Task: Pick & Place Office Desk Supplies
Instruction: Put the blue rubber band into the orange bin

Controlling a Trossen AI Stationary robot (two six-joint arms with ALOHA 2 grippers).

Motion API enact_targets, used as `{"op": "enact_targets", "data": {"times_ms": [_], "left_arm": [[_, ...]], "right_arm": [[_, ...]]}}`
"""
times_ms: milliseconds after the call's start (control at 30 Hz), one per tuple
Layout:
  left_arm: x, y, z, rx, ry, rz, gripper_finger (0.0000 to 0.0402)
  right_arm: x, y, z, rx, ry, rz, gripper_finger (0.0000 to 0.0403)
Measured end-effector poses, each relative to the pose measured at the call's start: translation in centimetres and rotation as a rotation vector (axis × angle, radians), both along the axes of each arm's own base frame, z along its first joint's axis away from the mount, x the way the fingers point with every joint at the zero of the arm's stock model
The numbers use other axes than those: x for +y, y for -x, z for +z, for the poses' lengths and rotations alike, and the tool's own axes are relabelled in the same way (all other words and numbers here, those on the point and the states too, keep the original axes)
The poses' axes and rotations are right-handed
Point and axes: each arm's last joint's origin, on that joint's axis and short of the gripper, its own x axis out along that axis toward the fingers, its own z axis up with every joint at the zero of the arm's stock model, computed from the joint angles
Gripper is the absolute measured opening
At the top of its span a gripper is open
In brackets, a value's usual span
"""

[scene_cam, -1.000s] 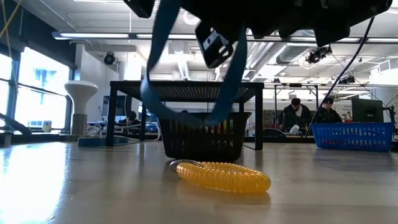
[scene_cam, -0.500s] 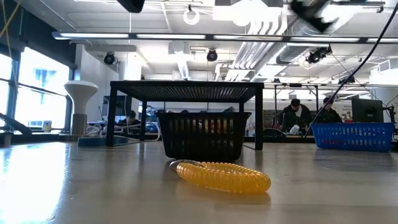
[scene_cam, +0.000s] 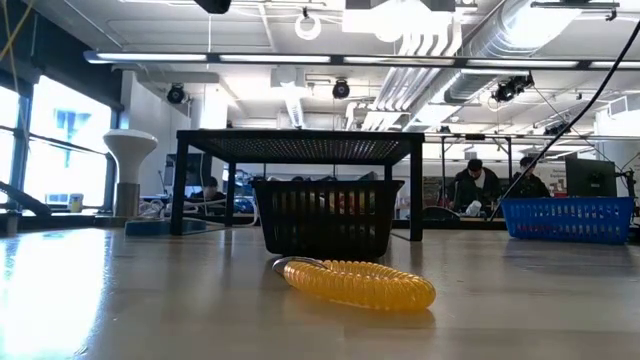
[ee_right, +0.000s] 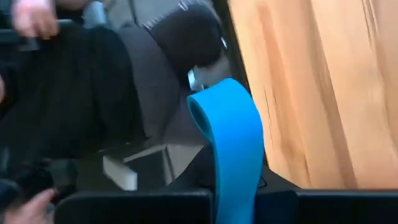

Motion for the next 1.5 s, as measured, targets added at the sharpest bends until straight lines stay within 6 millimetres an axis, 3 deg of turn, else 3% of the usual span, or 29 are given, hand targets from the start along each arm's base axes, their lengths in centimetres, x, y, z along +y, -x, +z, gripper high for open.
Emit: {"op": "enact_targets", "data": {"times_ms": [233,467,667,900,1100,1300,1500], "left_arm": [[1.2,-0.8,-0.2,0.012,-0.009,0.043,0.0156],[2.3,-1.4,-0.5,0.007,-0.130,0.077,0.0156],[2.9,-1.8,-0.5,-0.008,-0.198,0.086,0.0156],[3.7,-2.2,-0.7,-0.013,-0.304,0.090,0.0156],[4.7,-2.8,-0.6,-0.022,-0.316,0.119,0.0156],[5.8,-3.4,-0.4,-0.027,-0.278,0.163,0.0156],[6.2,-3.5,-0.4,-0.021,-0.245,0.177,0.0156]], "right_arm": [[-0.4,1.5,-0.9,0.367,-0.028,-0.110,0.0003],[-0.4,2.1,-1.0,0.605,-0.101,-0.155,0.0003],[-1.6,4.2,-2.0,0.893,0.057,-0.222,0.0003],[-3.0,4.9,-2.6,0.877,0.261,-0.388,0.0003],[-3.8,5.5,-3.4,1.006,0.403,-0.662,0.0003],[-3.2,4.6,-4.8,0.972,0.462,-0.738,0.0003],[-1.7,4.7,-7.0,1.047,0.557,-0.703,0.0003]]}}
